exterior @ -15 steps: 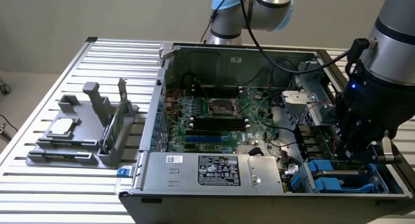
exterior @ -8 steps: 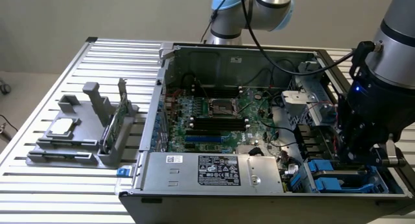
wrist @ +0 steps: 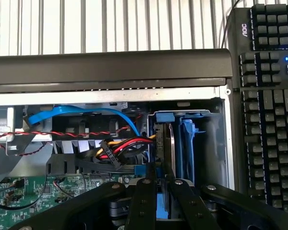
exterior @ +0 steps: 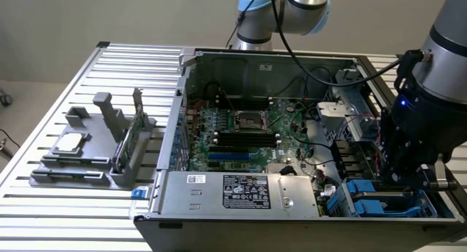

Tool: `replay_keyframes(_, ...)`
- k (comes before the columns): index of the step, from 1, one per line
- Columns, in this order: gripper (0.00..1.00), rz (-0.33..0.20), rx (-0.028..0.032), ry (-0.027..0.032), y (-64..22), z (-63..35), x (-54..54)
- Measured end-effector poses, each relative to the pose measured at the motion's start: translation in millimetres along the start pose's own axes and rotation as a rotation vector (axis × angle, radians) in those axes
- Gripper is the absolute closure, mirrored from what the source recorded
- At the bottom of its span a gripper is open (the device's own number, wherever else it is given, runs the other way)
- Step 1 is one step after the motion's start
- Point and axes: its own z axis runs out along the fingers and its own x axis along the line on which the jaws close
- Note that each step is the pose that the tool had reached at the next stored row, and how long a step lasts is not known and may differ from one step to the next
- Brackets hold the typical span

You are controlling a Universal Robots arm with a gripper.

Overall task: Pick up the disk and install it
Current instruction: 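Insert the second disk wire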

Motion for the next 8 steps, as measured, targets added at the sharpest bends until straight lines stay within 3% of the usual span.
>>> replay_keyframes(8, 0.83, 0.002, 0.0005, 0.0104, 0.2, 1.0, -2.5)
